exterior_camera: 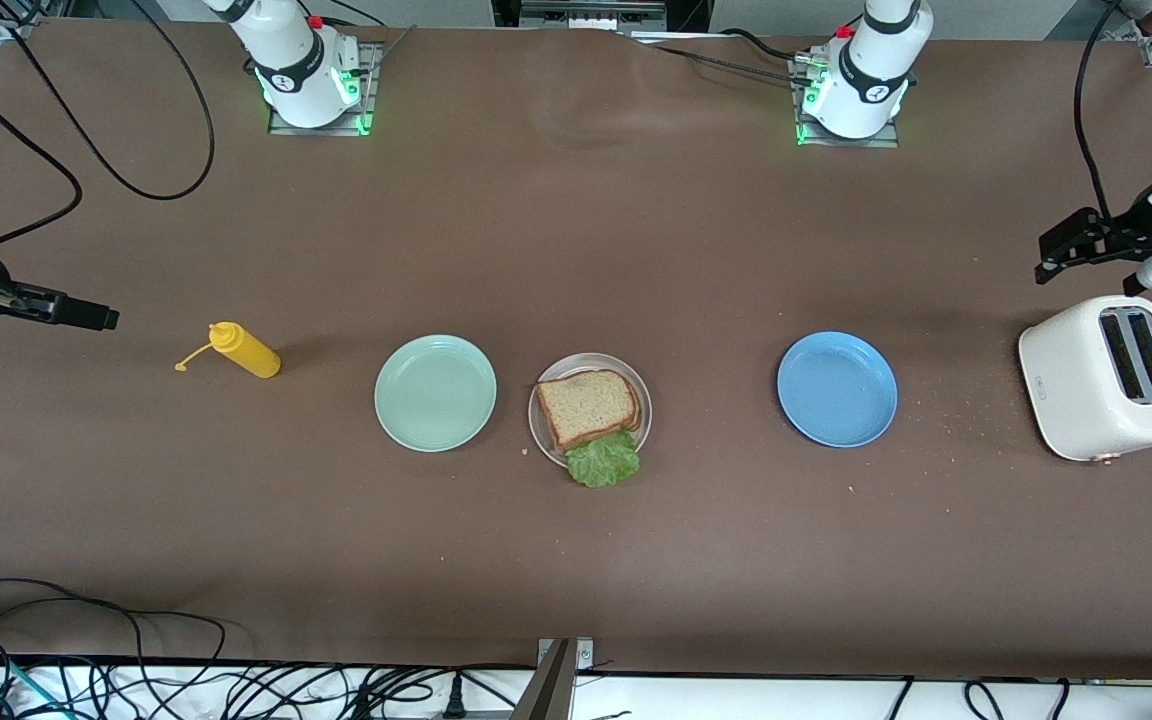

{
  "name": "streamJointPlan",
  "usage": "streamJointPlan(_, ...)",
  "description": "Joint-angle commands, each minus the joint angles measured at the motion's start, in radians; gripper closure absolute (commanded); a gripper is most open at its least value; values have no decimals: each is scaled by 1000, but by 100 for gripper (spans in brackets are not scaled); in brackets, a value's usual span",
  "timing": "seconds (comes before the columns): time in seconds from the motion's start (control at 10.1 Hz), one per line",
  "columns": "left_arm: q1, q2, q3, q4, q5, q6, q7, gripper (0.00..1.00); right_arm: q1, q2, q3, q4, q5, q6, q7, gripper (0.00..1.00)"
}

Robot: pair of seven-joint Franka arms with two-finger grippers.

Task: Make sandwich on beige plate with both arms

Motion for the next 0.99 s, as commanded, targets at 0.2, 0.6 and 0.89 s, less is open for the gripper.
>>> streamJointPlan(0.2,19,58,-32,145,21,-169,-7,0,18,-148,16,-213,-18,106,7,0)
streamJointPlan(0.6,17,122,-37,272,4,-223,-4,0,40,-155,27,-213,-81,124,5,0)
streamJointPlan(0.89,5,124,-37,276,3,-223,2,0,48,-144,29,-207,-72,117,5,0)
